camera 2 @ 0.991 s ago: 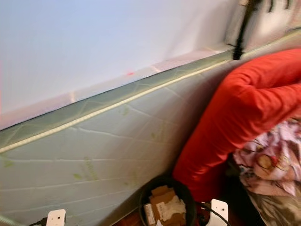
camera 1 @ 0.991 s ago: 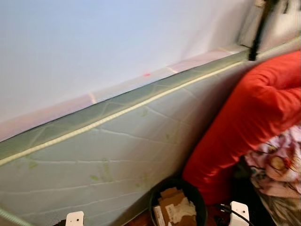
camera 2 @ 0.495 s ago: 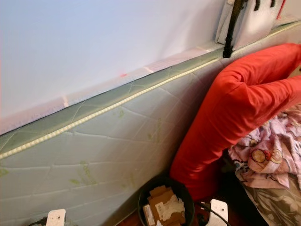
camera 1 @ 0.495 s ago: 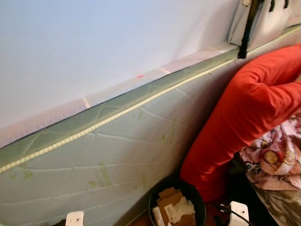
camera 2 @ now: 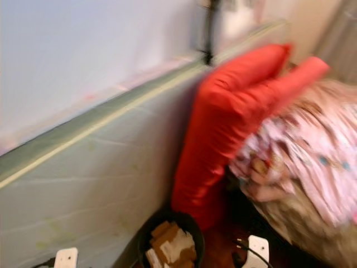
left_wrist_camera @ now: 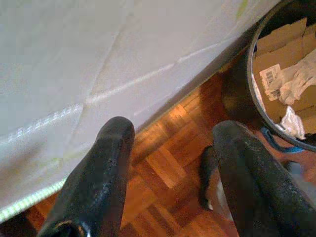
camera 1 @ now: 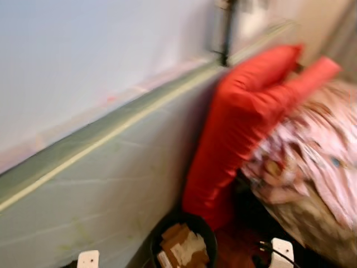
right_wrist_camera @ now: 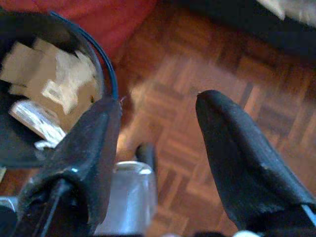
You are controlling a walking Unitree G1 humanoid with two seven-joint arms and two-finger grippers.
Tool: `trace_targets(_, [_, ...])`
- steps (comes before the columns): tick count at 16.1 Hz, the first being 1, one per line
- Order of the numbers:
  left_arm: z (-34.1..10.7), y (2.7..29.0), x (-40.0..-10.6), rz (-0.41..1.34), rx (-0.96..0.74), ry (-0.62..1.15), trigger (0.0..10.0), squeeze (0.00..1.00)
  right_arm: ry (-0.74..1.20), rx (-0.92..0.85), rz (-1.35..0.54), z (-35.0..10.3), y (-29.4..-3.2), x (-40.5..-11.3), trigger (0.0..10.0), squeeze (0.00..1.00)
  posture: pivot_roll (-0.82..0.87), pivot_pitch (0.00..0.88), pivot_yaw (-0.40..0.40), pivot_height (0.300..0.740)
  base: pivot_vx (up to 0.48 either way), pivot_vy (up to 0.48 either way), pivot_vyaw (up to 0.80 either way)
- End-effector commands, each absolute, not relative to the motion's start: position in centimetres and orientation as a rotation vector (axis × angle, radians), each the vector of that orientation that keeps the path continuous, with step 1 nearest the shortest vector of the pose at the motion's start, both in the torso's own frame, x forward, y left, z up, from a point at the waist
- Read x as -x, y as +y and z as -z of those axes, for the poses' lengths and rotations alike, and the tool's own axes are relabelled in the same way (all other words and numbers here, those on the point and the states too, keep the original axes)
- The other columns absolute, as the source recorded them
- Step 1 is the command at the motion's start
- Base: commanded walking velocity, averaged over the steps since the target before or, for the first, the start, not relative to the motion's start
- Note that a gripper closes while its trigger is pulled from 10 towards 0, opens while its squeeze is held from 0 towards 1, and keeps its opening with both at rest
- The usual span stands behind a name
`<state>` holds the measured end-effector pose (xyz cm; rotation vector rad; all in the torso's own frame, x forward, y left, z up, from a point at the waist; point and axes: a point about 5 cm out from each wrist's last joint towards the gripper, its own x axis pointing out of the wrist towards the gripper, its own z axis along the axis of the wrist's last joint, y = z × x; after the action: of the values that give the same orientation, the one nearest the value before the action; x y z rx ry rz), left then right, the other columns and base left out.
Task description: Clean up the room
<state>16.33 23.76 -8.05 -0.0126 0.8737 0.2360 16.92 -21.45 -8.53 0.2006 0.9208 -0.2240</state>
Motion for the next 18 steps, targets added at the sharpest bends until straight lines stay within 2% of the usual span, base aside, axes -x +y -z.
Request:
trace_targets(1, [8.4,23.47,-15.74,-0.229,0.012,0.898,10.0,0.0,0.913,-0.198,0.229,8.42,-21.72,-17.02,10.0,0.0,0.07,0.0,0.004,0.74,0.0,0.0,0.0])
trace_targets(3, [8.41,23.43,-15.73,-0.224,0.006,0.899,10.0,0.0,0.905,-0.199,0.226,8.38,-21.73,-17.08,10.0,0.0,0.07,0.0,0.004,0.74,0.0,0.0,0.0])
trace_targets(8, [8.52,23.24,-15.63,-0.222,0.006,0.907,10.0,0.0,0.911,-0.192,0.232,8.4,-21.83,-17.01,10.0,0.0,0.07,0.0,0.001,0.74,0.0,-0.266,0.0])
trace_targets(11, [8.59,23.07,-15.53,-0.222,0.009,0.908,10.0,0.0,0.914,-0.184,0.229,8.38,-21.94,-17.02,10.0,0.0,0.07,0.0,-0.002,0.74,0.0,-0.266,-0.73])
trace_targets(18, [8.6,22.85,-15.57,-0.214,0.011,0.901,10.0,0.0,0.902,-0.179,0.227,8.28,-22.05,-17.13,10.0,0.0,0.06,0.0,-0.004,0.74,0.0,-0.266,0.0])
